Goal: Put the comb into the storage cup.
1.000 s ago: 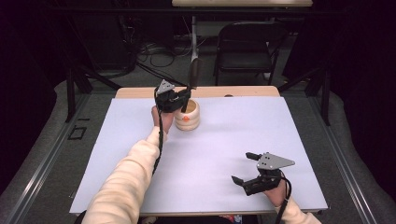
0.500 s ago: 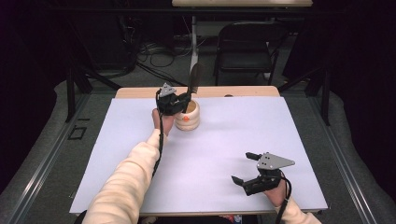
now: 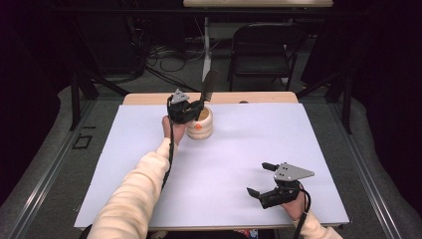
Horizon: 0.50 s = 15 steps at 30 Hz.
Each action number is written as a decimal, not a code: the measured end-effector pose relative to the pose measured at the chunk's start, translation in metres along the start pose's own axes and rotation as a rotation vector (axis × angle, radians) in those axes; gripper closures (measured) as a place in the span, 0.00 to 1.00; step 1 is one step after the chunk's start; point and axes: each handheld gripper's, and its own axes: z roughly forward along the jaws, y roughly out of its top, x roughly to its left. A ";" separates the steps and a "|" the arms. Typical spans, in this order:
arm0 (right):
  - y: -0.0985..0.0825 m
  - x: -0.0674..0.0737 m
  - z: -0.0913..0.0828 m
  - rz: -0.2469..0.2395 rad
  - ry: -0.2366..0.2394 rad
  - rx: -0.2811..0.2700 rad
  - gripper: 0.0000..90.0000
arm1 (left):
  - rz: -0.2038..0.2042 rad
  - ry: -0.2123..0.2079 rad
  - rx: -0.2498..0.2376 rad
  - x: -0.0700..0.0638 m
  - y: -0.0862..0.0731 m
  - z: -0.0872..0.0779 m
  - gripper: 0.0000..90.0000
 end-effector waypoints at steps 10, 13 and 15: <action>0.000 0.000 0.000 0.001 -0.001 -0.003 0.00 | 0.021 -0.006 0.029 0.000 -0.001 0.001 0.80; 0.000 0.000 0.000 -0.001 -0.001 0.000 0.00 | 0.026 -0.004 0.040 0.000 -0.001 0.002 0.80; 0.000 0.000 0.000 -0.002 -0.002 0.000 0.00 | 0.037 -0.009 0.051 -0.001 -0.001 0.003 0.80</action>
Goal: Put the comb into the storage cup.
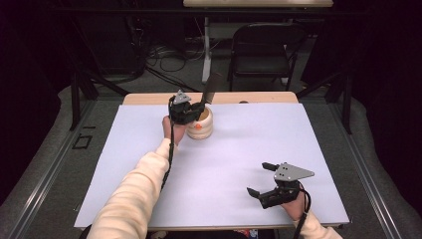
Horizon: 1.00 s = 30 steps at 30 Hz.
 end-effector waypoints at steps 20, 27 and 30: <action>0.000 0.000 0.000 -0.001 0.000 0.000 0.00 | 0.028 -0.002 0.051 -0.001 0.000 0.002 0.80; 0.000 0.000 0.000 -0.001 0.000 0.001 0.00 | 0.027 -0.003 0.056 0.000 0.000 0.002 0.80; 0.000 0.000 0.000 -0.001 -0.001 0.000 0.00 | 0.030 -0.004 0.062 0.000 -0.001 0.002 0.80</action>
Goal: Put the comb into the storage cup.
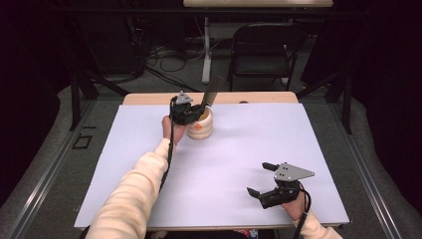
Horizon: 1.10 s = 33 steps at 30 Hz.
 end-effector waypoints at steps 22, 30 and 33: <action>0.000 0.000 0.000 -0.001 0.001 0.001 0.00 | 0.024 0.003 0.031 0.000 -0.002 0.001 0.80; 0.000 0.000 0.000 -0.001 0.000 -0.001 0.00 | 0.028 -0.004 0.035 -0.001 -0.002 0.002 0.80; 0.000 0.000 0.000 -0.001 -0.001 -0.002 0.00 | 0.024 -0.016 0.027 -0.002 -0.002 0.001 0.75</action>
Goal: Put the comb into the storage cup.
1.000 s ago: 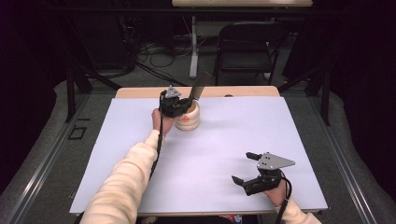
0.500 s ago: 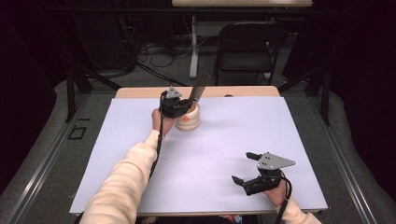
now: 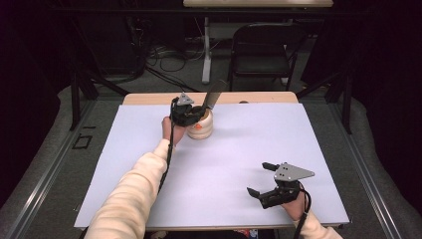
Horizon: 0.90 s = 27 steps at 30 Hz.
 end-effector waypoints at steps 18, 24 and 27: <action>0.000 0.000 0.000 0.001 0.002 0.001 0.00 | -0.021 -0.061 -0.005 0.006 0.010 -0.025 0.30; 0.000 0.000 0.000 0.001 0.002 0.002 0.00 | -0.002 -0.047 0.008 0.004 0.013 -0.031 0.20; 0.000 0.000 0.000 0.001 0.001 0.001 0.00 | 0.000 -0.051 0.015 0.003 0.014 -0.036 0.17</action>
